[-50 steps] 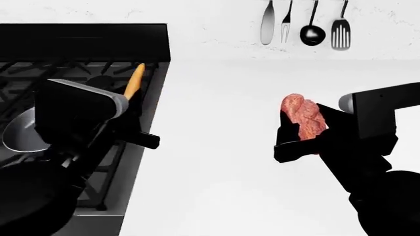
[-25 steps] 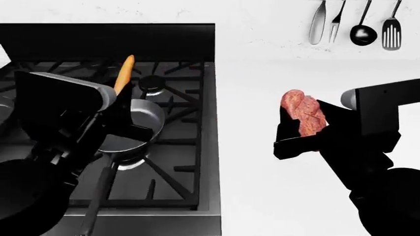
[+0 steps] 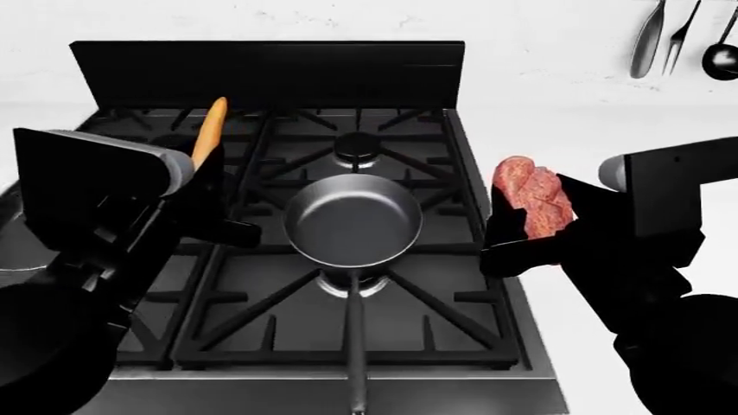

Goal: Place both pans onto different burners. Then place the carrot and the steak on different pans.

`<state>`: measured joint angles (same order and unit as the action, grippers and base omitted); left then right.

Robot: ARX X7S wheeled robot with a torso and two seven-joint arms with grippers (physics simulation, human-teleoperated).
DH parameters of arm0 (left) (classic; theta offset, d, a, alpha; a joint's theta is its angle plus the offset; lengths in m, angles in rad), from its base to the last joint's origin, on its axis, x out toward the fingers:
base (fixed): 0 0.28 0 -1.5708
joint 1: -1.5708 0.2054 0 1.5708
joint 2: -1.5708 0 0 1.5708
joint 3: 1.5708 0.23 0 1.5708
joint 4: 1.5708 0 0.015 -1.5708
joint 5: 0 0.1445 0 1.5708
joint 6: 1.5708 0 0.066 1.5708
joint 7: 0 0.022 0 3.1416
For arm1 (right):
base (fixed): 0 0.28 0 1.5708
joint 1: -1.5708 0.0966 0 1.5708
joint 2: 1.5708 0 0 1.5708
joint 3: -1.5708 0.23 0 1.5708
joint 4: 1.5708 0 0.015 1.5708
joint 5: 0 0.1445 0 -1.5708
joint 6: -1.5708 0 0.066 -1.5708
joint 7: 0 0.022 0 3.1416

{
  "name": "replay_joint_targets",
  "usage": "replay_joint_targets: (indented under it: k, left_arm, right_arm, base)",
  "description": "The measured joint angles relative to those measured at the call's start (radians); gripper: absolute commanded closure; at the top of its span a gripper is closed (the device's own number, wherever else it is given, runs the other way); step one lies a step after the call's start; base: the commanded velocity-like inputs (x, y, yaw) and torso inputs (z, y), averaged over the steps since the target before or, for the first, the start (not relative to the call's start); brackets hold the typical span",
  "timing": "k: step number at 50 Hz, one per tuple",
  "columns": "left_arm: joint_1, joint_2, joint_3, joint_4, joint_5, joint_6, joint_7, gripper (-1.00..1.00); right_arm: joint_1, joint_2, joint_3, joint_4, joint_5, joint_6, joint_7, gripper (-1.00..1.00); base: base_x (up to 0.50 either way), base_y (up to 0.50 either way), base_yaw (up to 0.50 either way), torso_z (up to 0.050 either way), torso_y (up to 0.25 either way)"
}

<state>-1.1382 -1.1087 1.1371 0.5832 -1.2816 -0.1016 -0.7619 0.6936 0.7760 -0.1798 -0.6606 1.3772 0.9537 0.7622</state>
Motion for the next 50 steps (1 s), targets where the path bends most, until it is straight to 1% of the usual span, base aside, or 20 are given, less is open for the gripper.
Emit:
replay_joint_targets:
  k: [25,38,47,50]
  left_arm:
    - [-0.002,-0.017,-0.011,0.013,-0.007,-0.003,-0.004,1.0]
    - [-0.025,-0.025,-0.028,0.007,-0.036,-0.014,-0.002,1.0]
    - [-0.043,-0.034,-0.041,-0.004,-0.06,-0.027,-0.003,1.0]
    - [-0.047,-0.035,-0.043,-0.008,-0.066,-0.031,-0.004,1.0]
  right_arm:
    - [0.019,-0.002,-0.014,0.0,0.007,0.005,0.008,1.0]
    - [0.052,0.008,-0.013,0.015,0.027,0.019,0.038,1.0]
    - [0.089,0.015,-0.013,0.034,0.049,0.037,0.067,1.0]
    - [0.099,0.015,-0.015,0.04,0.053,0.042,0.074,1.0]
  base:
    - [0.0,0.5,0.0,0.0,0.001]
    - [0.0,0.01,0.0,0.0,0.001]
    - [0.46,0.0,0.0,0.0,0.0]
    - [0.0,0.0,0.0,0.005,0.004]
